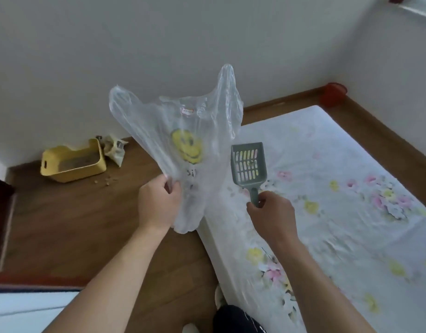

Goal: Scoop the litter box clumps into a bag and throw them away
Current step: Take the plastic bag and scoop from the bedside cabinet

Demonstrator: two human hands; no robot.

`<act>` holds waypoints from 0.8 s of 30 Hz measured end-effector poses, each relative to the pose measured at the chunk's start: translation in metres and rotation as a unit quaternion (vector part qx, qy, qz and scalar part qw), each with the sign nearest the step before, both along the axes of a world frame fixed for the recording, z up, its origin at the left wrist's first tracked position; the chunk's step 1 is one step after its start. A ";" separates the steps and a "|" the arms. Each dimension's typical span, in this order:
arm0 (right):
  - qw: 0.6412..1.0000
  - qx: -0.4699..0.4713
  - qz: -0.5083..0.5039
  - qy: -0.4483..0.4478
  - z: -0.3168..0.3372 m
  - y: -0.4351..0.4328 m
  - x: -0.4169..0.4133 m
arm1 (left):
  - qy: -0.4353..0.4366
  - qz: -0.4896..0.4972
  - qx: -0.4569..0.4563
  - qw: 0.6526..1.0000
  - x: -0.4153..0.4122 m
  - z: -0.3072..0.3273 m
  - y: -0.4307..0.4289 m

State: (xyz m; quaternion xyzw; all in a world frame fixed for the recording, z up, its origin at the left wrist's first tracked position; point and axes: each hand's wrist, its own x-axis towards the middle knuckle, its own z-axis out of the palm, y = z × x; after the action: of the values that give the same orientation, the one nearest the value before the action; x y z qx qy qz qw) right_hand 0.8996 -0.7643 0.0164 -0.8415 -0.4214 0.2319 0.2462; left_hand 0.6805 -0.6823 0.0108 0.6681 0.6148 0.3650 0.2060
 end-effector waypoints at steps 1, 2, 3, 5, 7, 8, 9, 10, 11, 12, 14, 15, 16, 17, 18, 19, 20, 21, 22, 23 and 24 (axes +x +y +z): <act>1.000 -0.002 0.017 -0.002 -0.001 0.017 0.000 | -0.001 0.014 0.002 1.000 -0.004 0.000 0.010; 0.999 -0.003 0.039 -0.005 -0.001 0.035 -0.001 | 0.000 0.034 0.003 0.999 -0.009 0.002 0.019; 0.998 -0.004 0.061 -0.009 0.001 0.054 -0.004 | 0.001 0.057 0.002 0.998 -0.015 0.005 0.027; 0.995 -0.008 0.102 -0.015 0.007 0.090 -0.014 | 0.009 0.100 -0.001 0.995 -0.030 0.010 0.041; 0.989 -0.007 0.147 -0.014 0.015 0.122 -0.030 | 0.013 0.135 0.004 0.991 -0.048 0.016 0.054; 0.985 -0.003 0.170 -0.013 0.017 0.138 -0.040 | 0.014 0.153 0.008 0.988 -0.060 0.018 0.060; 0.982 0.005 0.190 -0.010 0.019 0.152 -0.050 | 0.015 0.169 0.013 0.985 -0.071 0.019 0.066; 0.979 0.012 0.206 -0.008 0.019 0.166 -0.061 | 0.016 0.184 0.017 0.983 -0.082 0.020 0.071; 0.975 0.015 0.221 -0.011 0.020 0.179 -0.072 | 0.014 0.200 0.019 0.980 -0.092 0.021 0.077; 0.971 0.015 0.236 -0.016 0.019 0.192 -0.084 | 0.010 0.214 0.019 0.977 -0.104 0.021 0.082; 0.964 0.008 0.265 -0.021 0.017 0.217 -0.111 | 0.001 0.238 0.019 0.971 -0.129 0.020 0.096; 0.960 0.008 0.278 -0.019 0.016 0.230 -0.125 | -0.002 0.249 0.020 0.968 -0.142 0.019 0.104; 0.957 0.008 0.289 -0.018 0.016 0.243 -0.140 | -0.004 0.259 0.021 0.966 -0.156 0.017 0.113; 0.954 0.008 0.298 -0.015 0.017 0.256 -0.156 | -0.005 0.269 0.022 0.963 -0.172 0.016 0.122; 0.952 0.008 0.305 -0.011 0.018 0.270 -0.173 | -0.004 0.276 0.024 0.961 -0.187 0.015 0.132; 0.950 0.014 0.311 -0.011 0.018 0.283 -0.189 | -0.003 0.282 0.026 0.959 -0.202 0.015 0.143; 0.949 0.022 0.315 -0.014 0.018 0.298 -0.206 | -0.002 0.288 0.029 0.957 -0.218 0.015 0.154; 0.948 0.030 0.316 -0.019 0.019 0.311 -0.222 | 0.001 0.293 0.031 0.956 -0.233 0.015 0.165; 0.948 0.036 0.316 -0.019 0.020 0.323 -0.236 | 0.004 0.295 0.035 0.955 -0.246 0.016 0.176; 0.947 0.040 0.319 -0.016 0.021 0.334 -0.249 | 0.008 0.295 0.040 0.954 -0.259 0.016 0.186; 0.945 0.043 0.324 -0.013 0.021 0.344 -0.262 | 0.007 0.298 0.042 0.954 -0.270 0.017 0.196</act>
State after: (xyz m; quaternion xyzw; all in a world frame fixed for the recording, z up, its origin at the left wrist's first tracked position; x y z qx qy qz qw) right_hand 0.6379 -0.4208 0.0376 -0.6512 -0.6837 0.2700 0.1889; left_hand 0.4105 -0.4866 0.0277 0.4652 0.7716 0.4303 0.0553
